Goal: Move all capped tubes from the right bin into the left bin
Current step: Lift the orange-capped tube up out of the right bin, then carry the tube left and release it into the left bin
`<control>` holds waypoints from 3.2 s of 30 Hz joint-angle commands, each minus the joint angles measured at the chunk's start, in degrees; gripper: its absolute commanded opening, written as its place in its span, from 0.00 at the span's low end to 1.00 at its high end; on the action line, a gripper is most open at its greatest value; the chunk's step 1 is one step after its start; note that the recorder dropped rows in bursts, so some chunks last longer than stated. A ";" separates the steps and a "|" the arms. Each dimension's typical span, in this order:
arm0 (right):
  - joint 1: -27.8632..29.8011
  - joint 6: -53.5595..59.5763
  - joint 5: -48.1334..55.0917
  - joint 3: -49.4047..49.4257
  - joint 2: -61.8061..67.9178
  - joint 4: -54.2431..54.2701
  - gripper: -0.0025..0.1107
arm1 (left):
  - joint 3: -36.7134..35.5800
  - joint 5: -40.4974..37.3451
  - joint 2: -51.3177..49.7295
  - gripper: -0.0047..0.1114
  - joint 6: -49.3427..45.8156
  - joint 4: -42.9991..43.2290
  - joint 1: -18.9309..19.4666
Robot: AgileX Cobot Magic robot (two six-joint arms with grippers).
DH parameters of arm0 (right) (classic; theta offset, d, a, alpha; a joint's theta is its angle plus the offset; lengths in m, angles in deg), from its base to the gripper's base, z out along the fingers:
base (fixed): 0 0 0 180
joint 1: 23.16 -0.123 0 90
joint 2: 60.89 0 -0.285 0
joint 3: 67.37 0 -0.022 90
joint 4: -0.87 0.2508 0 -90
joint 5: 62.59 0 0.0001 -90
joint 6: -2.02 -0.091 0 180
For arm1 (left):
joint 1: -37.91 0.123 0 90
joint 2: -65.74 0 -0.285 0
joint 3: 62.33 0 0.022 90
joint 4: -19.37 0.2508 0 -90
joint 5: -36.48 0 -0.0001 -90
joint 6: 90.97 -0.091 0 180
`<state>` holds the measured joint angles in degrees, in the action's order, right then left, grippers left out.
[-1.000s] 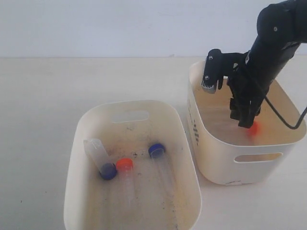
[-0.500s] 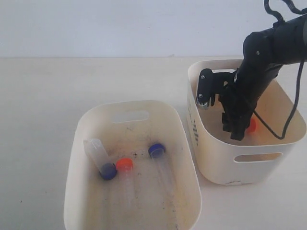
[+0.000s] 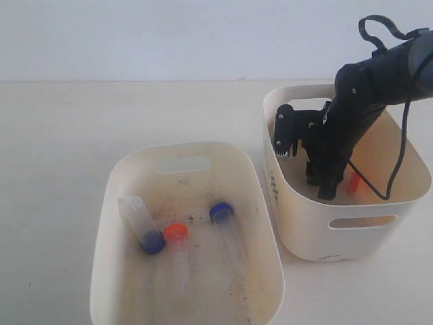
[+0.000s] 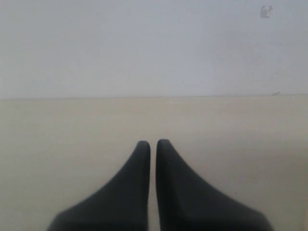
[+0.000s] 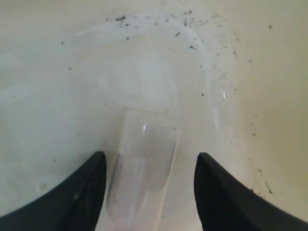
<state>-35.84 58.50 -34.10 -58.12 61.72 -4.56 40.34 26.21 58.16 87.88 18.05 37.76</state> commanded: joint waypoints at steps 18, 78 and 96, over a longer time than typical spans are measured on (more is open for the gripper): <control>0.12 -8.86 2.09 -0.10 2.18 0.24 0.02 | 0.12 0.42 -0.20 0.08 0.24 -0.19 -0.41; -3.21 -49.04 23.76 -0.10 -41.52 36.45 0.02 | 0.12 0.42 -0.20 0.08 0.24 -0.19 -0.41; -23.18 -65.65 13.28 -0.10 -26.31 36.59 0.03 | 0.12 0.42 -0.20 0.08 0.24 -0.19 -0.41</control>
<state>-58.13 -4.99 -19.20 -58.11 33.49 32.18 40.34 26.21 58.16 87.88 18.05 37.76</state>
